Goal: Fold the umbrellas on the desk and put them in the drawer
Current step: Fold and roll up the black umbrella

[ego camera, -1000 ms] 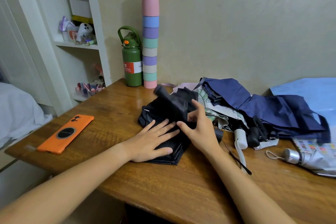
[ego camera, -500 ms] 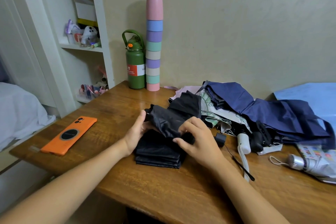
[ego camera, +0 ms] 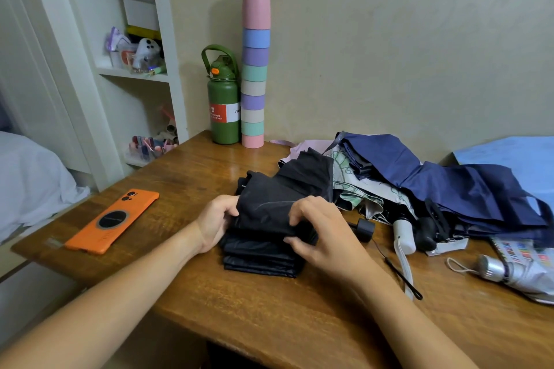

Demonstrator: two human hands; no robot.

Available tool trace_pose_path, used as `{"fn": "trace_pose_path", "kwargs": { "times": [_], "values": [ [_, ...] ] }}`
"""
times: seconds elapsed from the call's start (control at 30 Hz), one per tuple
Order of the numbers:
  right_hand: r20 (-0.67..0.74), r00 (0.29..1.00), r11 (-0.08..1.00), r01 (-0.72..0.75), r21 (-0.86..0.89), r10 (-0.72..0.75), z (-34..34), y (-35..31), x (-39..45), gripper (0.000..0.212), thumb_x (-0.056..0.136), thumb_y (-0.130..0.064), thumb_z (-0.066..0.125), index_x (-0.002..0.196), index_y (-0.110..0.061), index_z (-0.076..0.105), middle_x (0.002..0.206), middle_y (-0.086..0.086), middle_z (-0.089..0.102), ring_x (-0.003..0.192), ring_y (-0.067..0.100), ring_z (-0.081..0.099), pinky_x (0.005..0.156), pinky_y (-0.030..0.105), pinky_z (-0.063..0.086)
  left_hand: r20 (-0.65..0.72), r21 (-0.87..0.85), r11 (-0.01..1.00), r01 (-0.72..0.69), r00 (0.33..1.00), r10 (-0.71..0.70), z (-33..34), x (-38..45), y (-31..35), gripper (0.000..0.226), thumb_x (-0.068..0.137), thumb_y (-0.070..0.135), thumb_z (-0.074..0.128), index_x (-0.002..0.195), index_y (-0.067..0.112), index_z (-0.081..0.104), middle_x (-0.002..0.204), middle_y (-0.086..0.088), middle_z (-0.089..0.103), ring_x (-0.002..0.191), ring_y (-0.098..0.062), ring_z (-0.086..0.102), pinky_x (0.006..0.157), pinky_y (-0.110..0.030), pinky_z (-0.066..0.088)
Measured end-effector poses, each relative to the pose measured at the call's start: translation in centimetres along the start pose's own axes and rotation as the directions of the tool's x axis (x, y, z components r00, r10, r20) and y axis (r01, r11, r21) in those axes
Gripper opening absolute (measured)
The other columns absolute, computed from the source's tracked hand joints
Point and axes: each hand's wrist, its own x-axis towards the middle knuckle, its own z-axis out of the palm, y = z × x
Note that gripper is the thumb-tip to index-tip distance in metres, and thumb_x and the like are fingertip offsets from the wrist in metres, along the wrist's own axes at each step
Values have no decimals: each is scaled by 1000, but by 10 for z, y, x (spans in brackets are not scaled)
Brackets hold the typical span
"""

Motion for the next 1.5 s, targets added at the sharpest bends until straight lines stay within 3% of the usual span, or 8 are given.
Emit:
{"fn": "trace_pose_path", "kwargs": {
  "times": [0.2,0.33,0.57,0.67,0.9,1.23,1.4,1.5],
  "values": [
    [59,993,987,107,-116,-101,5,-3,1,14,84,-14,68,90,-24,61,93,-12,57,89,14,55,79,40,46,-44,-7,998,63,997,-63,0,4,1,59,104,53,35,119,8,71,116,-9,76,112,-24,70,100,-38,49],
    [184,980,993,94,-68,-80,5,0,0,13,83,-18,68,89,-28,61,91,-15,56,89,8,53,81,36,48,-66,30,1000,-3,998,5,-6,8,0,52,95,70,45,95,18,50,115,-6,74,116,-26,65,104,-45,46],
    [311,950,999,-20,35,8,4,1,0,23,85,-26,78,86,-33,56,88,-16,58,86,2,53,79,26,48,-92,93,995,-46,994,55,-2,11,-6,37,99,10,65,119,23,37,120,-14,69,98,-19,70,79,-33,56],
    [332,943,997,-31,65,7,4,-2,-1,20,86,-27,78,94,-31,60,92,-16,58,90,3,54,83,30,49,-137,22,999,-29,990,32,0,10,-2,23,106,34,50,126,24,44,116,-13,69,99,-22,68,86,-37,52],
    [132,991,984,39,-173,-16,10,-8,-1,29,88,-32,73,113,-28,58,112,-12,53,102,12,51,85,32,47,-116,46,999,-25,993,30,-1,10,-1,75,87,68,59,143,22,40,136,-12,63,129,-25,61,111,-46,46],
    [231,966,973,160,-169,-119,10,-13,-2,27,89,-28,67,115,-26,59,113,-9,56,102,14,53,83,31,48,-176,181,982,58,984,-25,-1,18,0,61,93,-4,68,143,21,44,116,-10,76,107,-27,73,96,-46,57],
    [167,982,960,124,-251,-83,-2,-2,-2,15,88,-36,63,99,-29,54,97,-13,53,90,11,49,74,29,42,-205,174,981,85,978,-48,2,18,4,52,95,-7,60,137,22,49,119,-11,74,111,-29,71,103,-48,53],
    [209,970,963,165,-213,-120,-2,1,-4,6,88,-30,65,89,-27,59,87,-13,56,82,10,52,70,30,47,-303,124,988,91,952,-50,6,20,6,41,93,23,71,131,18,57,124,-12,70,113,-23,67,101,-40,53]
  ]
}}
